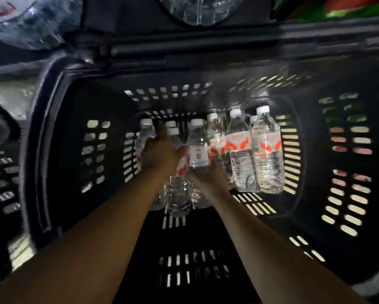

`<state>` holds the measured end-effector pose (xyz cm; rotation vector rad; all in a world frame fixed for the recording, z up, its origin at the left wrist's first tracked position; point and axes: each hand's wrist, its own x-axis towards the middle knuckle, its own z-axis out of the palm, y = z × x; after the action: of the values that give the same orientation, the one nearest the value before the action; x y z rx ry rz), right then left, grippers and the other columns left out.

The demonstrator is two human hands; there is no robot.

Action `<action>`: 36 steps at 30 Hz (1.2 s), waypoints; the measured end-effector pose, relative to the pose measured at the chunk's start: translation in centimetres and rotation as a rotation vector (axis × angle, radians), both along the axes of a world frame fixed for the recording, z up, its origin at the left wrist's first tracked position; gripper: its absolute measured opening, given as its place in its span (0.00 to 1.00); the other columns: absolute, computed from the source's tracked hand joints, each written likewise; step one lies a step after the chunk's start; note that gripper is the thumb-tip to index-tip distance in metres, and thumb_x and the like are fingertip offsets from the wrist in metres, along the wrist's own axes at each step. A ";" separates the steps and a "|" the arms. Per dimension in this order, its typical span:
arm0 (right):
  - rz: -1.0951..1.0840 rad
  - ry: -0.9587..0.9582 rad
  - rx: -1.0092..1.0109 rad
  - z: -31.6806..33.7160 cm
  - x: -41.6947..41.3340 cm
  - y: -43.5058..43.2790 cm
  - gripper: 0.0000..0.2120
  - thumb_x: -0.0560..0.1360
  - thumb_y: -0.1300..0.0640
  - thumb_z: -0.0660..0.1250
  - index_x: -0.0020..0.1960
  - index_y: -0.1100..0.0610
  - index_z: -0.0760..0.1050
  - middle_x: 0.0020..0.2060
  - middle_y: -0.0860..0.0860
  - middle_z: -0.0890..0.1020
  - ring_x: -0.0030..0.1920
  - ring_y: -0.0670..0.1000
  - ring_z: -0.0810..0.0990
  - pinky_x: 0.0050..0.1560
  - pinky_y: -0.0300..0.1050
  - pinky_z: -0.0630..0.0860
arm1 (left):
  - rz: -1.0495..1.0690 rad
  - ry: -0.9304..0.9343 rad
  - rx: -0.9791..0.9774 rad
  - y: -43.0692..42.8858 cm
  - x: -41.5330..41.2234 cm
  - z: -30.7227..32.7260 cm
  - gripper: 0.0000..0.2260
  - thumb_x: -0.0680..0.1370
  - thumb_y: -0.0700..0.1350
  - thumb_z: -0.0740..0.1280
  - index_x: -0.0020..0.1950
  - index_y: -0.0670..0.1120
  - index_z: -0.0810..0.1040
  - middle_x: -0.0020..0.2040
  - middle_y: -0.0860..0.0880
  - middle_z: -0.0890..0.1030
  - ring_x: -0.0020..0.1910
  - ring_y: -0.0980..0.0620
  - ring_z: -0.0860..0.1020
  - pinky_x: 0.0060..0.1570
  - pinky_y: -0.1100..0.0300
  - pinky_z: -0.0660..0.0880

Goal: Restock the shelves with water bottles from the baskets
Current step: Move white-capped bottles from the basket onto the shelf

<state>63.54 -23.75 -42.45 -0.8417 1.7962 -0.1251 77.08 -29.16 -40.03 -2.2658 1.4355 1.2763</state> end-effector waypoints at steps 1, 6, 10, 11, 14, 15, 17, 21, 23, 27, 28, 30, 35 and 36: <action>0.008 -0.014 -0.001 -0.4 -0.2 0.1 0.20 0.66 0.55 0.77 0.56 0.51 0.77 0.45 0.44 0.84 0.44 0.39 0.83 0.41 0.32 0.77 | -0.037 -0.033 0.011 -0.1 -0.2 -0.4 0.43 0.76 0.61 0.65 0.79 0.44 0.44 0.71 0.37 0.69 0.68 0.38 0.69 0.61 0.52 0.70; 0.014 -0.063 0.066 -0.6 -2.1 -0.7 0.13 0.65 0.58 0.77 0.47 0.52 0.78 0.35 0.39 0.79 0.32 0.32 0.76 0.28 0.23 0.67 | -0.105 -0.043 -0.059 0.6 -0.6 -0.4 0.41 0.74 0.64 0.66 0.78 0.43 0.55 0.68 0.40 0.73 0.68 0.40 0.68 0.60 0.53 0.68; -0.084 -0.147 0.143 -0.6 -3.0 -1.2 0.18 0.65 0.62 0.78 0.50 0.51 0.76 0.44 0.48 0.83 0.41 0.43 0.82 0.31 0.30 0.74 | -0.038 0.049 -0.038 0.8 0.2 0.1 0.48 0.66 0.70 0.68 0.77 0.46 0.58 0.69 0.44 0.72 0.69 0.42 0.68 0.63 0.51 0.70; -0.119 -0.152 0.143 -0.8 -3.3 -1.1 0.22 0.64 0.63 0.78 0.55 0.54 0.75 0.48 0.51 0.83 0.44 0.45 0.82 0.32 0.30 0.75 | -0.027 0.069 -0.025 0.8 0.3 0.2 0.50 0.62 0.74 0.66 0.76 0.47 0.60 0.68 0.44 0.73 0.68 0.42 0.69 0.63 0.49 0.71; -0.168 -0.152 0.160 -0.9 -4.0 -0.8 0.30 0.64 0.64 0.78 0.63 0.59 0.72 0.52 0.53 0.83 0.50 0.49 0.83 0.35 0.32 0.75 | 0.019 0.111 -0.004 1.4 0.6 -0.1 0.53 0.53 0.80 0.63 0.71 0.50 0.65 0.64 0.48 0.77 0.64 0.44 0.74 0.59 0.46 0.75; -0.168 -0.156 0.173 -0.7 -4.2 -0.7 0.31 0.65 0.64 0.78 0.64 0.59 0.70 0.53 0.52 0.82 0.50 0.50 0.82 0.35 0.33 0.74 | 0.020 0.120 0.001 1.6 0.7 0.0 0.53 0.53 0.79 0.65 0.70 0.51 0.65 0.63 0.48 0.76 0.64 0.44 0.74 0.59 0.46 0.74; -0.163 -0.179 0.189 -0.2 -4.3 -0.5 0.33 0.65 0.65 0.78 0.65 0.59 0.67 0.54 0.52 0.81 0.46 0.46 0.81 0.32 0.31 0.73 | -0.007 0.126 -0.009 1.8 0.6 0.9 0.50 0.56 0.73 0.72 0.71 0.51 0.63 0.66 0.49 0.74 0.66 0.44 0.71 0.62 0.46 0.72; -0.183 -0.269 0.220 0.9 -4.4 -0.5 0.30 0.65 0.63 0.78 0.64 0.60 0.72 0.50 0.53 0.83 0.43 0.44 0.82 0.30 0.28 0.73 | 0.034 0.244 -0.023 2.8 0.2 1.8 0.42 0.63 0.54 0.80 0.70 0.51 0.62 0.65 0.49 0.74 0.63 0.47 0.73 0.60 0.50 0.73; -0.169 -0.291 0.226 1.8 -4.6 -0.3 0.26 0.64 0.62 0.78 0.60 0.58 0.75 0.47 0.50 0.84 0.43 0.45 0.83 0.33 0.31 0.76 | 0.124 0.396 0.019 3.2 -0.2 2.5 0.37 0.64 0.49 0.80 0.66 0.55 0.62 0.63 0.52 0.76 0.57 0.51 0.77 0.54 0.52 0.76; -0.192 -0.307 0.217 5.4 -5.2 -0.2 0.17 0.68 0.66 0.75 0.54 0.59 0.76 0.41 0.48 0.83 0.37 0.41 0.83 0.36 0.30 0.78 | 0.313 0.502 -0.015 3.8 0.0 4.4 0.34 0.64 0.46 0.80 0.60 0.66 0.66 0.59 0.55 0.79 0.56 0.52 0.79 0.53 0.46 0.79; -0.194 -0.323 0.210 6.6 -5.4 -0.2 0.16 0.68 0.66 0.74 0.54 0.59 0.75 0.41 0.49 0.83 0.34 0.39 0.82 0.32 0.28 0.75 | 0.344 0.512 -0.034 4.0 0.2 5.1 0.34 0.62 0.48 0.81 0.59 0.67 0.67 0.59 0.54 0.80 0.57 0.50 0.79 0.54 0.43 0.78; -0.194 -0.334 0.183 9.3 -5.7 -0.2 0.18 0.69 0.63 0.75 0.57 0.60 0.74 0.43 0.52 0.84 0.34 0.41 0.83 0.29 0.30 0.75 | 0.366 0.506 -0.054 4.0 0.5 7.5 0.30 0.61 0.52 0.80 0.57 0.64 0.69 0.55 0.54 0.81 0.54 0.49 0.81 0.54 0.41 0.78; -0.159 -0.398 0.070 18.8 -5.9 -2.0 0.20 0.65 0.65 0.76 0.54 0.59 0.74 0.39 0.47 0.85 0.40 0.44 0.85 0.36 0.34 0.79 | 0.266 0.349 -0.022 2.6 1.5 17.8 0.35 0.64 0.54 0.80 0.67 0.57 0.66 0.56 0.53 0.80 0.37 0.65 0.78 0.42 0.63 0.77; -0.151 -0.417 0.035 21.1 -5.7 -2.5 0.21 0.62 0.64 0.76 0.53 0.61 0.74 0.38 0.47 0.85 0.40 0.44 0.85 0.38 0.35 0.79 | 0.264 0.321 -0.027 2.3 1.7 20.2 0.37 0.64 0.54 0.80 0.68 0.53 0.67 0.55 0.52 0.80 0.33 0.66 0.77 0.37 0.69 0.74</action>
<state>57.80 -26.22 -21.30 -0.6011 1.4609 -0.3410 78.78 -26.82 -19.82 -2.4155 1.2764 1.7796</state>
